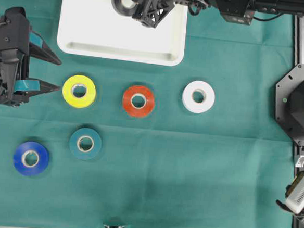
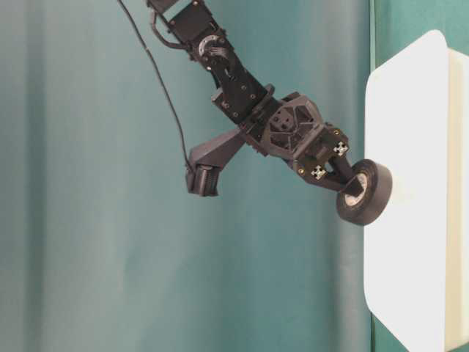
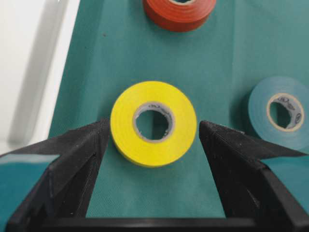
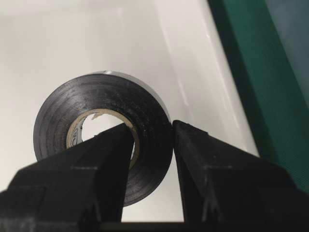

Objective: Put the tape alternately from left to right into the white case.
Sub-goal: 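Carry the black roll to the white tray and release it, then withdraw the right gripper from the tray toward the red roll, then lower the left gripper and grasp the yellow tape roll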

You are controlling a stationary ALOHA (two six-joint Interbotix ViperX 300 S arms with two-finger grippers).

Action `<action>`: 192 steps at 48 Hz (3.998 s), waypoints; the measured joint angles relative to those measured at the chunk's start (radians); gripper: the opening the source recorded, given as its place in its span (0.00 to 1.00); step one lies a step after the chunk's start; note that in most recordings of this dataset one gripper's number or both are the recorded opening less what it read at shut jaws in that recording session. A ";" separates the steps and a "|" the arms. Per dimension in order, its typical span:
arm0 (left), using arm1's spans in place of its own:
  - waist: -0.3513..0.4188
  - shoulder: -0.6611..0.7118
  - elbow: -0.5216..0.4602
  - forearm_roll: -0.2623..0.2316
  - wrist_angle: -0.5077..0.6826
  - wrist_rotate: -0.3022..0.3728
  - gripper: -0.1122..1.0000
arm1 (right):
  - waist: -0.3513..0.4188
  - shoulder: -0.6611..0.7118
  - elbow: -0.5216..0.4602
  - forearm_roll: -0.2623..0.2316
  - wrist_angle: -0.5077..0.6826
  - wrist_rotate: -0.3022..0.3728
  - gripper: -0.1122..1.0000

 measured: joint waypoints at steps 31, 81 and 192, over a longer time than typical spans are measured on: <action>0.002 -0.002 0.000 0.000 0.000 0.000 0.84 | -0.023 0.000 0.000 -0.002 -0.035 -0.002 0.41; 0.000 -0.002 0.002 0.000 0.002 0.000 0.84 | 0.048 -0.123 0.152 -0.002 -0.032 0.000 0.69; -0.137 0.196 -0.029 0.002 -0.049 0.006 0.84 | 0.397 -0.265 0.318 -0.002 -0.044 0.000 0.69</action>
